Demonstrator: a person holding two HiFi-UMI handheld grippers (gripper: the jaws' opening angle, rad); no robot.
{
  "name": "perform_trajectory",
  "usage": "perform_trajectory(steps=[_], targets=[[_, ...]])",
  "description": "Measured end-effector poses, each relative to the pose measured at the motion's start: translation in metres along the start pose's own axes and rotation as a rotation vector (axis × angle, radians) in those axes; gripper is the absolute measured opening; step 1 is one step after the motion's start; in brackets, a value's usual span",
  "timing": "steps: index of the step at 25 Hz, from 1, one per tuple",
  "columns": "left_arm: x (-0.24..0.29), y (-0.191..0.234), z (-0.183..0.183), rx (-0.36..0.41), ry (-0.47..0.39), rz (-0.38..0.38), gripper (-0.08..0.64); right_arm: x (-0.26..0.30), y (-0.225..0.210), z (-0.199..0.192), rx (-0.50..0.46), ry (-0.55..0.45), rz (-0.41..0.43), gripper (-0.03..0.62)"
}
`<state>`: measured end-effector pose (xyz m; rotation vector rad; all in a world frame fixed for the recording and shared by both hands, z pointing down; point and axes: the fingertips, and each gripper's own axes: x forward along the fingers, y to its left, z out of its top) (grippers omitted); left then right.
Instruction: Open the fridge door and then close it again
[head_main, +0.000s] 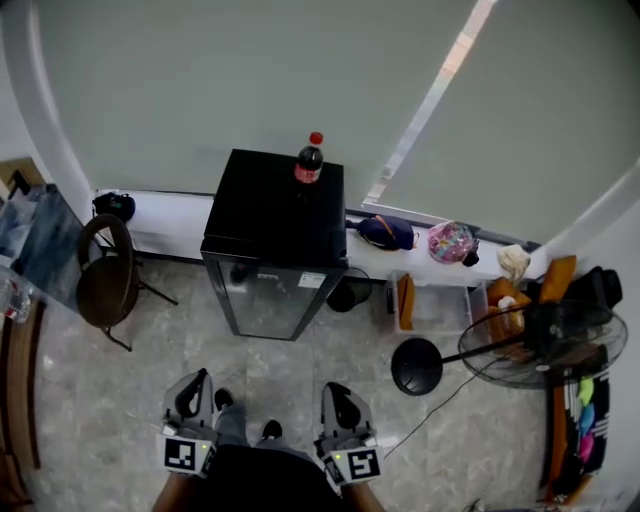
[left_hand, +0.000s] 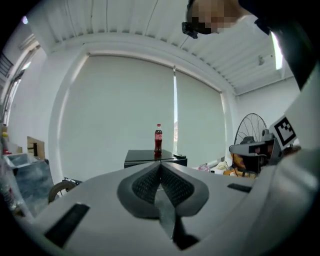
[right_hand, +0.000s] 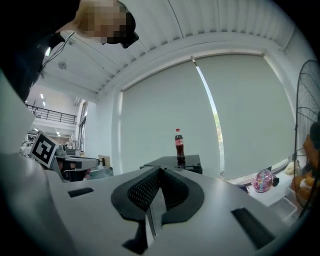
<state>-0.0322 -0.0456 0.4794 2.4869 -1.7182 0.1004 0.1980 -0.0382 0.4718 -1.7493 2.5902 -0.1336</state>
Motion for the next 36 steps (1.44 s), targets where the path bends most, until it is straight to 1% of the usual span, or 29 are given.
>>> perform_trajectory(steps=[3,6,11,14,19,23,28,33,36], targets=[[-0.020,-0.015,0.003,0.028,-0.004,-0.011,0.008,-0.029,-0.006,0.006,-0.019,-0.025,-0.057,0.012],[-0.027,-0.022,0.007,0.046,-0.013,-0.027,0.008,-0.043,-0.010,0.011,-0.032,-0.060,-0.098,0.012],[-0.035,-0.023,0.018,0.070,-0.034,-0.048,0.008,-0.056,-0.006,0.010,-0.031,-0.057,-0.154,0.011],[-0.041,-0.016,0.018,0.066,-0.033,-0.051,0.008,-0.055,0.006,0.018,-0.068,-0.075,-0.146,0.011],[-0.053,0.000,0.013,0.065,-0.025,-0.045,0.008,-0.056,0.028,0.021,-0.098,-0.088,-0.135,0.011],[-0.058,0.005,0.013,0.066,-0.036,-0.051,0.008,-0.059,0.038,0.020,-0.101,-0.084,-0.138,0.011],[-0.064,0.010,0.012,0.071,-0.025,-0.052,0.008,-0.062,0.046,0.020,-0.106,-0.062,-0.142,0.011],[-0.068,0.012,0.014,0.085,-0.036,-0.063,0.008,-0.063,0.048,0.024,-0.110,-0.077,-0.154,0.011],[-0.069,0.014,0.013,0.091,-0.034,-0.070,0.008,-0.062,0.051,0.023,-0.102,-0.067,-0.157,0.011]])
